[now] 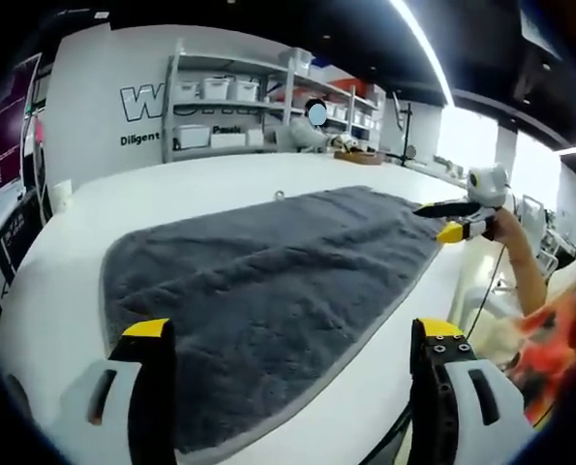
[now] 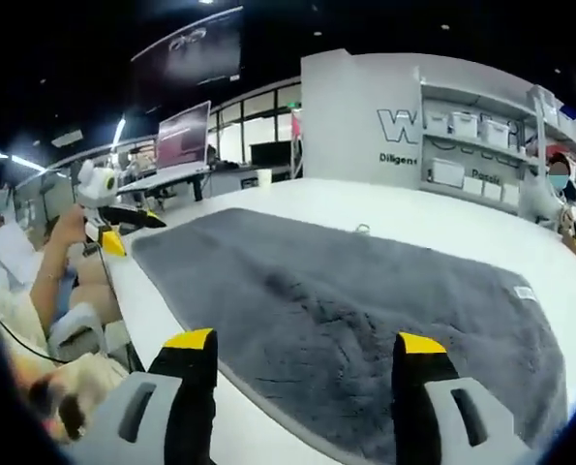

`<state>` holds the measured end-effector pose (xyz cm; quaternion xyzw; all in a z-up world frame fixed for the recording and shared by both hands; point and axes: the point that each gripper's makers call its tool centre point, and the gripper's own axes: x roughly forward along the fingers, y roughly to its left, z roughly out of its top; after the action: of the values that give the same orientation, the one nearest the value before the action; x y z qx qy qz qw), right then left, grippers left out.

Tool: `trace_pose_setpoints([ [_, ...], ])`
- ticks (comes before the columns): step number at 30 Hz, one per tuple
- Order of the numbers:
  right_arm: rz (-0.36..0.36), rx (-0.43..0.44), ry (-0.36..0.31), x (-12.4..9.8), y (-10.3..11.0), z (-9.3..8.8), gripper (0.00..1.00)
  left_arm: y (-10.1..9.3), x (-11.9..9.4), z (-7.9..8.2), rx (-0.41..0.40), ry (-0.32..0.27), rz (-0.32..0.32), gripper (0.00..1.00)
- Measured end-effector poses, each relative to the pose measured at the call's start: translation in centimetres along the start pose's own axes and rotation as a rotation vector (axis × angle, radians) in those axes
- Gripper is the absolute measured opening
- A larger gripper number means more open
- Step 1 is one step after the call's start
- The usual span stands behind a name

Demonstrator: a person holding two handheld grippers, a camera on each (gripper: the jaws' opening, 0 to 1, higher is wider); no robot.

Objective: Open the folded towel by lifting each exposed corner and separating the folded layers until the towel lies flat within the target outline without major curled edges

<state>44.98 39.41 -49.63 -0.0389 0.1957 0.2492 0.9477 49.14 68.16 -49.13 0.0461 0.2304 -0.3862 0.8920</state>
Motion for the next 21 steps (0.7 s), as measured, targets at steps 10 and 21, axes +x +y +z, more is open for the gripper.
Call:
trace_pose_setpoints([
  [10, 0.153, -0.104, -0.033, 2.7, 5.5, 0.7, 0.34, -0.3, 0.7, -0.2, 0.0, 0.0, -0.003, 0.91],
  [21, 0.243, -0.162, 0.022, 4.7, 9.3, -1.2, 0.22, -4.0, 3.0, -0.3, 0.03, -0.016, -0.117, 0.59],
])
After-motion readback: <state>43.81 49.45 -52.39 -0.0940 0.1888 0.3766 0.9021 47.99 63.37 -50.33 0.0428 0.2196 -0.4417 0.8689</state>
